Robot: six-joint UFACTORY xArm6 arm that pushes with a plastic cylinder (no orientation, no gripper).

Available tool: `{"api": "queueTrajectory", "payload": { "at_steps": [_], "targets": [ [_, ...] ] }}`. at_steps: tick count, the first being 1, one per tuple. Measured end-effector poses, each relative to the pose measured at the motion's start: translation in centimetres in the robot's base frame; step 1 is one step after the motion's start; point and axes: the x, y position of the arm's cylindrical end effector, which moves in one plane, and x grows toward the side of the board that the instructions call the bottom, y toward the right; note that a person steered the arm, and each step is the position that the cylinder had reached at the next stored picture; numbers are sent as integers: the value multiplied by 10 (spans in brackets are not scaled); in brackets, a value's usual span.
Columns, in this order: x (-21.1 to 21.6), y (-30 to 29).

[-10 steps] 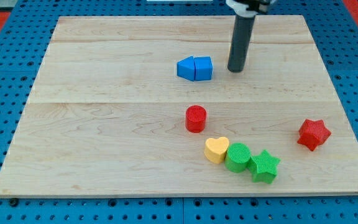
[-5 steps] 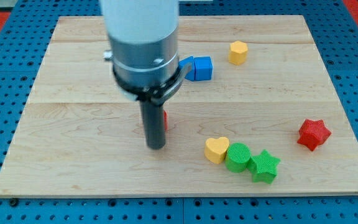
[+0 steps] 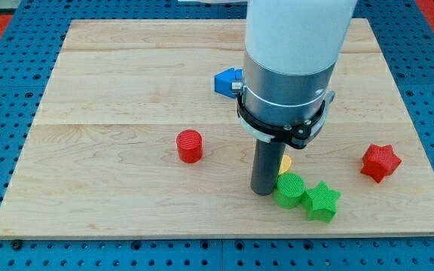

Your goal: Move the yellow heart into the yellow hexagon

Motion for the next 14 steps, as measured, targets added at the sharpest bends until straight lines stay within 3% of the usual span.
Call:
{"api": "queueTrajectory", "payload": {
  "at_steps": [3, 6, 7, 10, 11, 12, 13, 14],
  "targets": [
    [-30, 35],
    [-124, 78],
    [-112, 107],
    [-187, 55],
    [-192, 55],
    [-164, 90],
    [-205, 101],
    [-257, 60]
  ]
}}
